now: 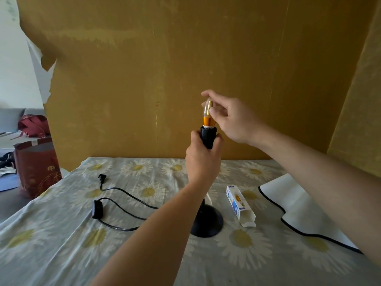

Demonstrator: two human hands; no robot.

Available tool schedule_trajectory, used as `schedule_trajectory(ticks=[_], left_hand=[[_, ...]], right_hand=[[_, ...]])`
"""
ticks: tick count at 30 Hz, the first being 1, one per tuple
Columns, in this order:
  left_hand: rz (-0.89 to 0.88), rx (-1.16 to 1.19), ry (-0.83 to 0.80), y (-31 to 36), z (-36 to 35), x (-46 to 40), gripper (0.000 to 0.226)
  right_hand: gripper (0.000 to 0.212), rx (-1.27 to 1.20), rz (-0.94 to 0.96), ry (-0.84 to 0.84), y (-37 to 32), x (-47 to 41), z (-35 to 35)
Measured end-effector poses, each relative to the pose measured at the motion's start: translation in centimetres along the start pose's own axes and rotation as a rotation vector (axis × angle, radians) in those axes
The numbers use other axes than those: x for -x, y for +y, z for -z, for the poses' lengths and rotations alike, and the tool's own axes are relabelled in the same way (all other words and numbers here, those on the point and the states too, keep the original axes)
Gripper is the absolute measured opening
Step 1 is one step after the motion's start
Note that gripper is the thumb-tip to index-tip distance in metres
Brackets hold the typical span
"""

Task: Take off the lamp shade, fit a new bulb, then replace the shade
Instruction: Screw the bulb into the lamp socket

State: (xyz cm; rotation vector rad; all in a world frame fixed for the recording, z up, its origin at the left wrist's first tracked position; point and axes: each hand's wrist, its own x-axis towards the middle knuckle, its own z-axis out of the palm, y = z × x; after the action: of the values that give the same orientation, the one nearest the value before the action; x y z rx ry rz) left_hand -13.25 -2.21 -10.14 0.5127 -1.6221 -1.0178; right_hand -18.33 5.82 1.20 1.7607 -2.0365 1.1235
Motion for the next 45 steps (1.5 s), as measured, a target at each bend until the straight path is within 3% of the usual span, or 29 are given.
schedule_trajectory(ticks=[12,19,24,32,38,45], left_hand=[[0.002,-0.001,0.008,-0.08,0.06,0.04,0.028],[0.008,0.013,-0.003,-0.06,0.08,-0.07,0.028],[0.002,0.003,0.003,-0.04,0.10,-0.01,0.028],[0.005,0.016,0.001,-0.07,0.19,-0.01,0.029],[-0.005,0.021,-0.002,-0.09,0.10,0.00,0.029],[0.002,0.025,-0.001,-0.02,0.16,0.07,0.028]], right_hand=[[0.029,0.053,0.024,0.108,-0.35,0.07,-0.38],[0.038,0.013,-0.003,-0.011,-0.08,-0.05,-0.22],[0.028,0.001,0.012,0.047,-0.28,0.12,-0.04],[0.030,-0.001,0.017,0.121,-0.42,0.17,-0.58],[0.039,-0.028,-0.010,0.023,-0.03,0.22,-0.47],[0.024,-0.040,0.018,0.067,-0.42,0.14,-0.29]])
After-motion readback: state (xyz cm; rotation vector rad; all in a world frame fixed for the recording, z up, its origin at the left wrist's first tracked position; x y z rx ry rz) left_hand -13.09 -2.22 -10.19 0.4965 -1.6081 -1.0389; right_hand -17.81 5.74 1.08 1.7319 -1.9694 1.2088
